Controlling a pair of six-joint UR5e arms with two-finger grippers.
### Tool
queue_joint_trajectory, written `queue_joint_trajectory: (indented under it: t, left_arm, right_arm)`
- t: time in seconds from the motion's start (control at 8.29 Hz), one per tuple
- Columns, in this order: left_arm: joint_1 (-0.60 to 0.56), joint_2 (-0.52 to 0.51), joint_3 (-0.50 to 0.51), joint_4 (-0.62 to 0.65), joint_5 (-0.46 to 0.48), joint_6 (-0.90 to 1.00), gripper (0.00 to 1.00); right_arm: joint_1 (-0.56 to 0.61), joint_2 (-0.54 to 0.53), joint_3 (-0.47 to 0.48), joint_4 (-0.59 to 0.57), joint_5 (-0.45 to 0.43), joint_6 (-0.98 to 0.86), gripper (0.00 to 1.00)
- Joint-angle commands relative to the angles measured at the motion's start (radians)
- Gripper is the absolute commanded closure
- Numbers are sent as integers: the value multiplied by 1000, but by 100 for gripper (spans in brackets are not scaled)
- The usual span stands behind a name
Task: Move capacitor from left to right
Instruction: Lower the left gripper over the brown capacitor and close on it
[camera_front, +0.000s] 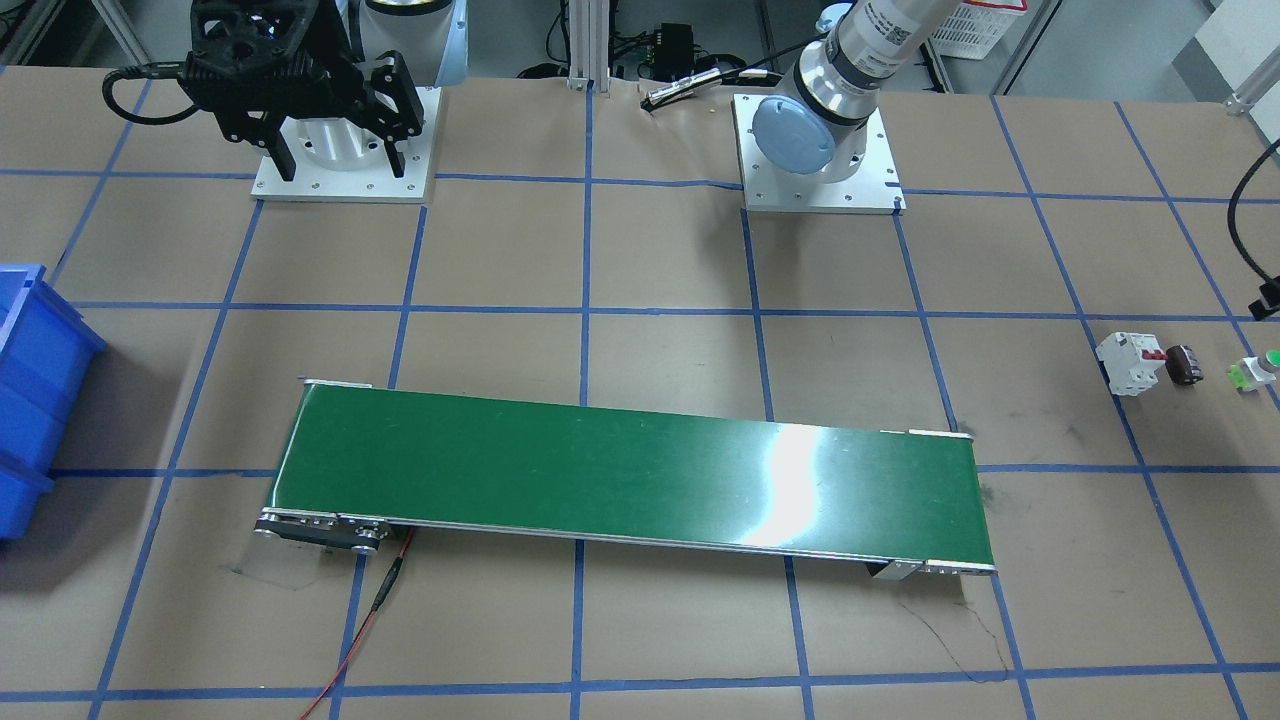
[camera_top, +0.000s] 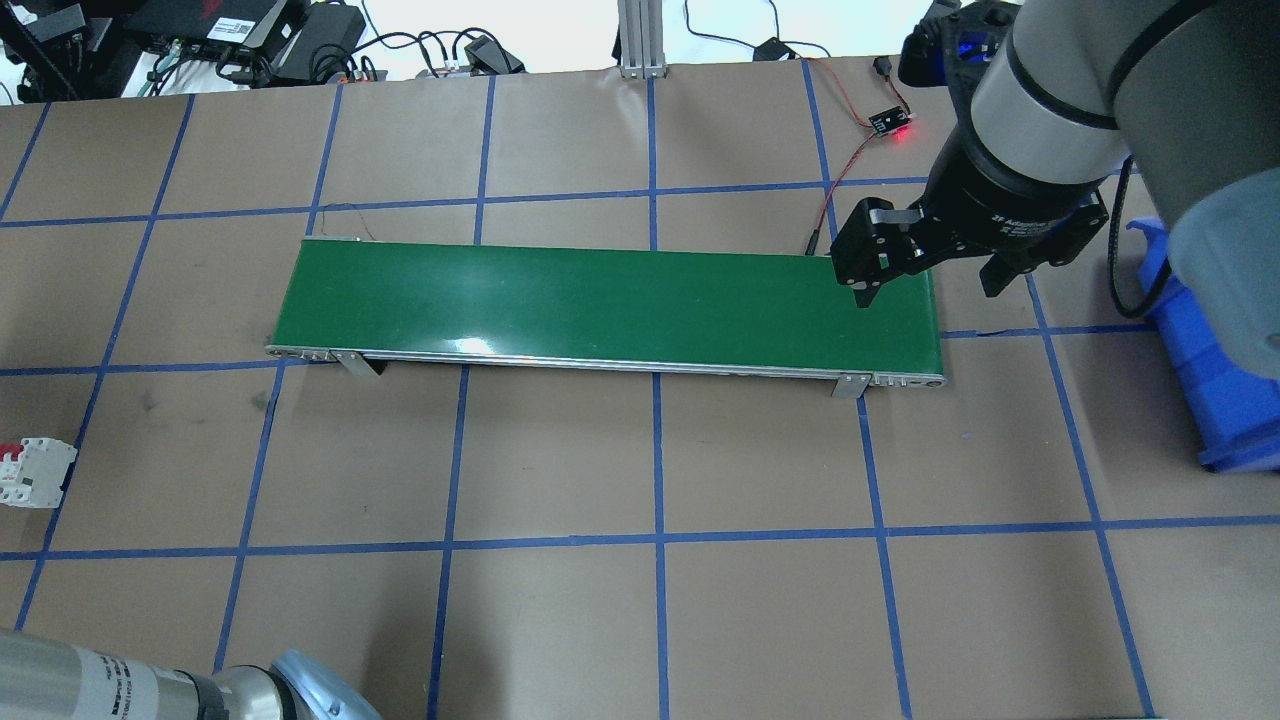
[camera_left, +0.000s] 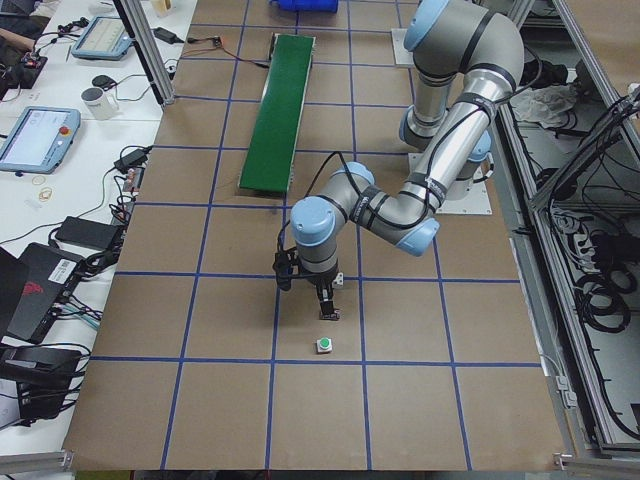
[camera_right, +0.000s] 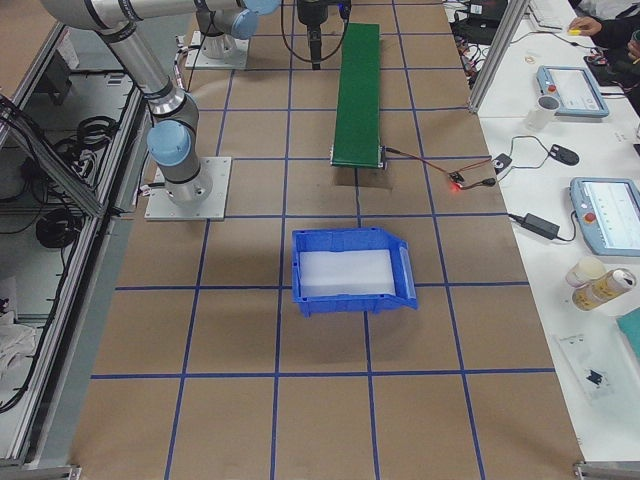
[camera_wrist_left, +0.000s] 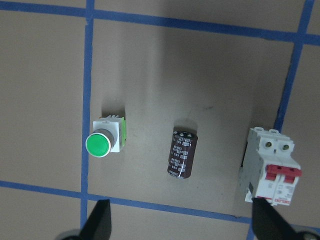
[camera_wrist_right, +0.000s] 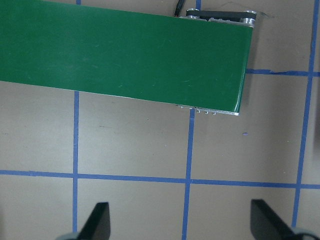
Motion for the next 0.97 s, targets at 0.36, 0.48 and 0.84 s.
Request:
queue_joint_trajectory:
  t: [0.36,0.48,0.84]
  left_arm:
    - [2,-158,-2,71,-19,47,0]
    - [2,-166,-2,82,-21,47,0]
    - [2,-174,-4,85,-19,128,0]
  right_arm:
    - [0,0,0,1,-1,0,0]
    - [2,-1,0,1,-1,0,0]
    - [2,-1,0,1,0,0,0]
